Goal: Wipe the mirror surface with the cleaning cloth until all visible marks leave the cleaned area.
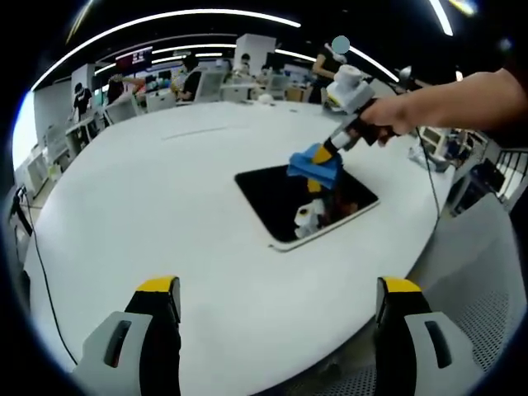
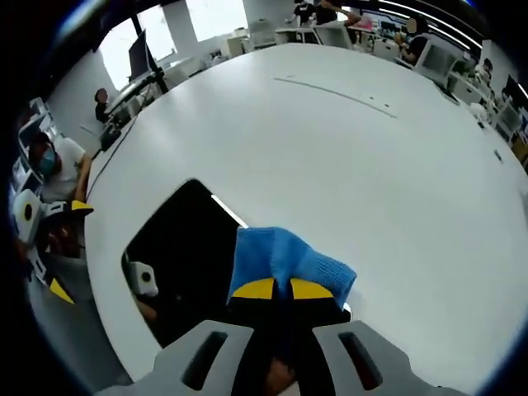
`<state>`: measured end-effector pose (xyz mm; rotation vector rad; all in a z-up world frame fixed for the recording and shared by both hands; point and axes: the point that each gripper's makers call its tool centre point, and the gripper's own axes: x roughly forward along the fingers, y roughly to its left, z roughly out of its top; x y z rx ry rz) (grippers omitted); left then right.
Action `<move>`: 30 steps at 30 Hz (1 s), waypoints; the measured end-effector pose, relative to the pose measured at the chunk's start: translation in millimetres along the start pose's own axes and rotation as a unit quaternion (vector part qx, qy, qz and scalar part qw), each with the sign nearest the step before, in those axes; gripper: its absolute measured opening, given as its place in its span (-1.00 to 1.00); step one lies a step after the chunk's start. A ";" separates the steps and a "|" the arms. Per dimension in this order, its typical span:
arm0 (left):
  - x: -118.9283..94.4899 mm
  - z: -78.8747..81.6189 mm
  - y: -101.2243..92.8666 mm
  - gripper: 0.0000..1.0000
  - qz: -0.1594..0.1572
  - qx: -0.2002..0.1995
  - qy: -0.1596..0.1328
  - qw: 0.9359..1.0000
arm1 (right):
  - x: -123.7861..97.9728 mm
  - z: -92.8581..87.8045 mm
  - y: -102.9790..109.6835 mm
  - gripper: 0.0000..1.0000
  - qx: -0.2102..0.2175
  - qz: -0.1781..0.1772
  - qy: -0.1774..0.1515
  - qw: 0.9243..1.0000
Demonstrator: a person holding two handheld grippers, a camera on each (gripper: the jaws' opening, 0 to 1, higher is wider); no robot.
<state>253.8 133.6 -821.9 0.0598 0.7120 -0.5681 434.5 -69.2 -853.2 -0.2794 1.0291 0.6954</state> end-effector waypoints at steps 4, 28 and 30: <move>0.0 0.2 0.5 0.99 0.001 -0.002 -0.001 1.000 | 0.8 -0.4 -0.7 -1.00 0.002 -0.004 -0.004 1.000; -2.4 1.7 0.1 0.99 0.004 -0.003 -0.001 1.000 | -5.1 -8.9 4.7 -1.00 0.024 -0.047 -0.039 0.998; -2.7 1.8 0.2 0.99 0.005 -0.002 -0.001 1.000 | -3.8 -10.0 4.2 -1.00 0.023 -0.047 -0.039 0.998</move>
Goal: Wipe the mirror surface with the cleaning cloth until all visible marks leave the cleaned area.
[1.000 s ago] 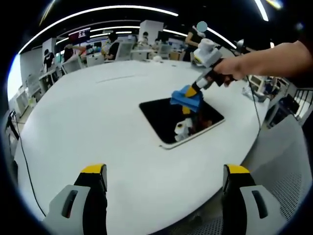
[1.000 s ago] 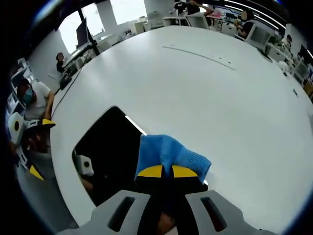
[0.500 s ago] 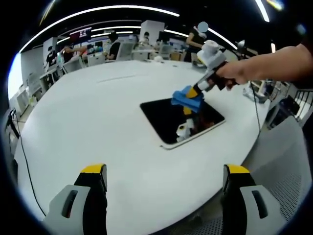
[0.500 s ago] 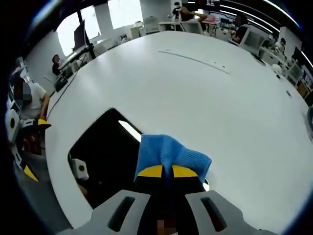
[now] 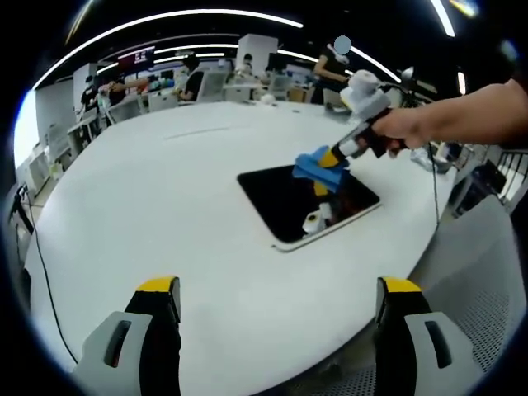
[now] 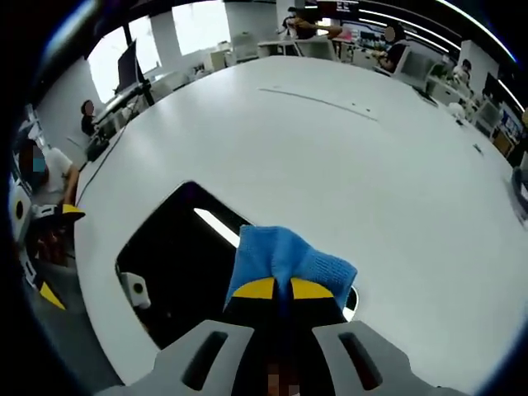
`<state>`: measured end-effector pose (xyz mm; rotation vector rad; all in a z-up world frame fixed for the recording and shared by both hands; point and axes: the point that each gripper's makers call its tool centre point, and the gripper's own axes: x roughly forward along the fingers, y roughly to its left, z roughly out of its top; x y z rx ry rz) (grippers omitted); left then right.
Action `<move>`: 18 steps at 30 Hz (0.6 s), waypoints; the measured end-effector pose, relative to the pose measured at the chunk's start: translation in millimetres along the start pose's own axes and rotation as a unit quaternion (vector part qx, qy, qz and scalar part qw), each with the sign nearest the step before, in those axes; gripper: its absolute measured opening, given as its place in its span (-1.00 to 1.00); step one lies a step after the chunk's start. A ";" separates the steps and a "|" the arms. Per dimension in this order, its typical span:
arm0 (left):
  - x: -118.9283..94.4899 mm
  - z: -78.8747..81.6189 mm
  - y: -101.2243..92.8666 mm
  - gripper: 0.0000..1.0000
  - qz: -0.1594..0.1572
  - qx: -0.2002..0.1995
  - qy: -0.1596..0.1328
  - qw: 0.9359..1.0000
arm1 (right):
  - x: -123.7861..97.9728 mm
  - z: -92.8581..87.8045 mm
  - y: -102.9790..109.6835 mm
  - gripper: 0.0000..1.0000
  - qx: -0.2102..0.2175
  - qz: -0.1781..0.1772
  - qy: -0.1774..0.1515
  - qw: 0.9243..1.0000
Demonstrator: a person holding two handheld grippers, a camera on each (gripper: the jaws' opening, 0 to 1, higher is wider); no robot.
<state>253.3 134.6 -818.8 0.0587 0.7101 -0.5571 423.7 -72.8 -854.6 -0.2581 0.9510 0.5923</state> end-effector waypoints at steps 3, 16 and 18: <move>-0.1 0.1 0.3 0.99 0.001 0.000 0.000 1.000 | -1.5 -1.5 1.6 -1.00 0.000 -0.001 0.000 1.000; -0.7 0.8 -0.1 0.99 0.001 -0.001 -0.002 1.000 | -6.9 -8.3 7.4 -1.00 -0.001 0.000 -0.003 1.000; -0.7 0.5 -0.2 0.99 0.001 0.000 -0.001 1.000 | -6.9 -8.9 7.3 -1.00 -0.002 0.000 -0.004 1.000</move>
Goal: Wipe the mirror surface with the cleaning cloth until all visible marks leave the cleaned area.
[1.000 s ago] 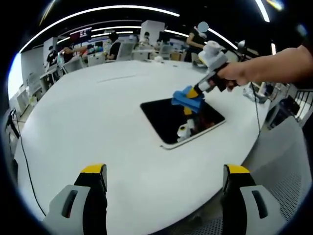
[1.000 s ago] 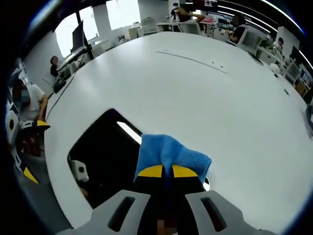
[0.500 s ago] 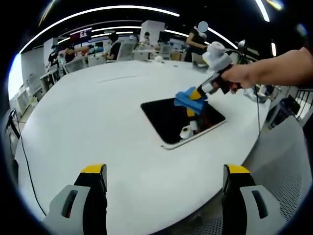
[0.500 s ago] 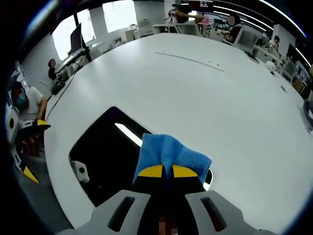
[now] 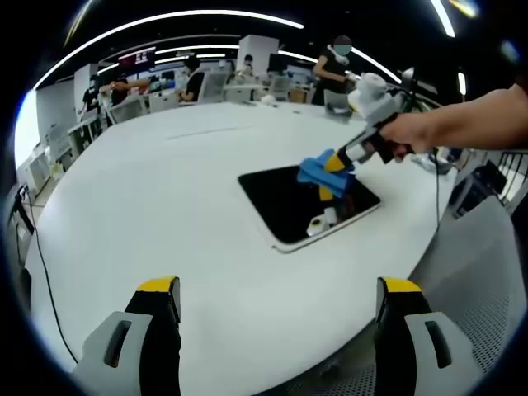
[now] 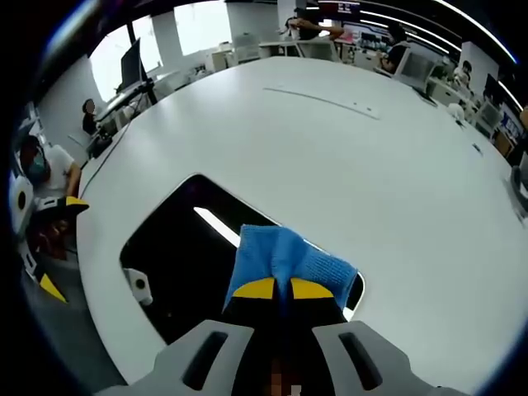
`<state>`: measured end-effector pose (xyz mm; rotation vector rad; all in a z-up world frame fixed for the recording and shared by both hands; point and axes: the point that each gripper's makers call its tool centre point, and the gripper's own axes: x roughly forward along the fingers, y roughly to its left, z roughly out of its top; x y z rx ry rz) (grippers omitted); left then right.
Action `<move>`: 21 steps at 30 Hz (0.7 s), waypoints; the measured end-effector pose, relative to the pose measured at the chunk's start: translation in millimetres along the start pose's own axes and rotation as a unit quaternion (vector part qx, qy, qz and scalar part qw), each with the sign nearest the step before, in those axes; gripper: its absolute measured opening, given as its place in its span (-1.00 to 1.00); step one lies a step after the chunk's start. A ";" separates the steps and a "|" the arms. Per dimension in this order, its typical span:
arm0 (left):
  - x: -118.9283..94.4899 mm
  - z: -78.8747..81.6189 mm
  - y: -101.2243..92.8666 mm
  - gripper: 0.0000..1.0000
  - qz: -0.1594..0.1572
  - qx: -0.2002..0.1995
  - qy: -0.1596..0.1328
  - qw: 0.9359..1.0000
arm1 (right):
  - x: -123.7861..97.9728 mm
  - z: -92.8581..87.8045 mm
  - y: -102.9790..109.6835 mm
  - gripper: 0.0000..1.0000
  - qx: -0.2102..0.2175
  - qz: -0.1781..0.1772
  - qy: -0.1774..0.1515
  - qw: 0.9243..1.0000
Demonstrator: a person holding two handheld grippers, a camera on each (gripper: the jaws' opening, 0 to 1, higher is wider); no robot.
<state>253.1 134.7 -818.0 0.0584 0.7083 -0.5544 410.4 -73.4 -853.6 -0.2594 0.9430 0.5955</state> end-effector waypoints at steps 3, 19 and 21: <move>0.1 -0.3 0.3 0.99 0.000 0.001 0.001 1.000 | -0.3 -0.6 0.4 -1.00 -0.001 0.000 0.000 1.000; 0.9 -2.2 0.2 0.99 0.000 0.004 0.007 1.000 | -1.2 -2.4 1.5 -1.00 0.002 -0.001 -0.004 1.000; 1.1 -2.2 0.4 0.99 0.000 0.004 0.006 1.000 | -2.2 -2.9 2.3 -1.00 0.002 -0.001 -0.004 1.000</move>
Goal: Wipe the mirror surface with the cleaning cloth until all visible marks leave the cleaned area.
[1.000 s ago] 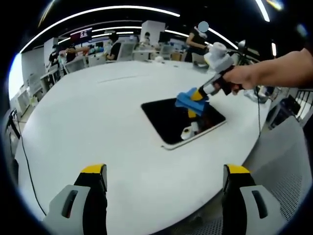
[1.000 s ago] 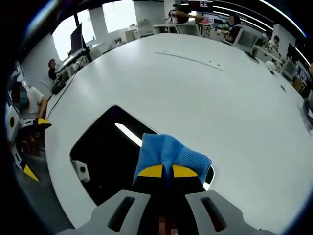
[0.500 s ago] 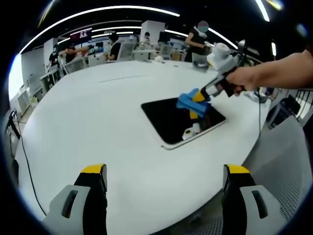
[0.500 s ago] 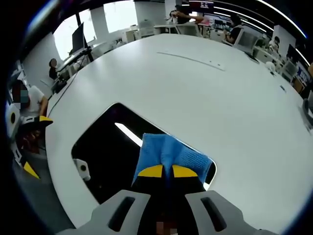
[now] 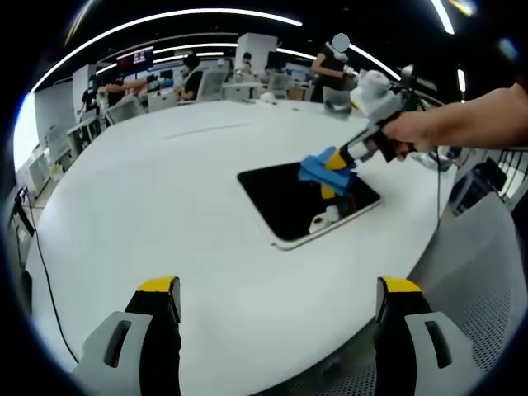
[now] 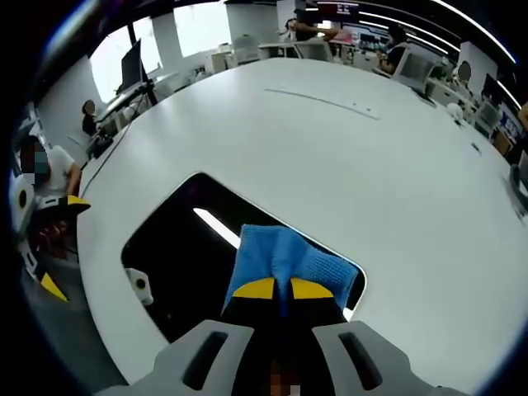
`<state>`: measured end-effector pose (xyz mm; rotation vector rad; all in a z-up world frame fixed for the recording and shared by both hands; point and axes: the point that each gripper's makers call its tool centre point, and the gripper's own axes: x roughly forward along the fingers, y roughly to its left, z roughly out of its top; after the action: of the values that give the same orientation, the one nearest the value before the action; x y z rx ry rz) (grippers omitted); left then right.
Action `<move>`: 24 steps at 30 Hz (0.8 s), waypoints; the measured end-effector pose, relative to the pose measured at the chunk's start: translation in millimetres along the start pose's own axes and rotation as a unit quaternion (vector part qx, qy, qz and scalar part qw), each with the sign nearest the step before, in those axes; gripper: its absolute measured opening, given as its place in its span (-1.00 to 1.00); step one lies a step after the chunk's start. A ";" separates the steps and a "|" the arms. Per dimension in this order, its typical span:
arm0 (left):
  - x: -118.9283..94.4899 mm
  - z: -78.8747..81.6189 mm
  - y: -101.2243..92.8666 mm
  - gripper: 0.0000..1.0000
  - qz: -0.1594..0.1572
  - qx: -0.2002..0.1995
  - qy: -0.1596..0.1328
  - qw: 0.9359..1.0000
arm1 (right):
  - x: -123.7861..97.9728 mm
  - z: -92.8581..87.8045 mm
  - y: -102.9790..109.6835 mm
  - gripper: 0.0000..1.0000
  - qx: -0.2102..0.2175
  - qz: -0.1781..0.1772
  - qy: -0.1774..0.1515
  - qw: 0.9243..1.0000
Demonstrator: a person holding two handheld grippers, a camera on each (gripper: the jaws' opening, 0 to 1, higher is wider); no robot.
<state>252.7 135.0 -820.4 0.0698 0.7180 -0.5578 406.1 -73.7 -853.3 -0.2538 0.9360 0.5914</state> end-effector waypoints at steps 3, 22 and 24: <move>0.2 -0.5 0.0 0.99 0.000 0.000 0.001 1.000 | -1.8 -2.8 1.9 -1.00 0.003 0.001 -0.002 1.000; -0.1 -0.5 0.1 0.99 0.001 0.004 0.003 1.000 | -13.5 -21.1 17.8 -1.00 0.002 0.009 -0.012 1.000; -0.3 -0.4 0.4 0.99 0.002 0.003 0.003 1.000 | -14.6 -23.3 19.6 -1.00 0.001 0.010 -0.013 1.000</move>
<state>252.5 135.6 -820.5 0.0784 0.7210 -0.5569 372.4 -73.5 -854.0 -0.2345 0.9158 0.6104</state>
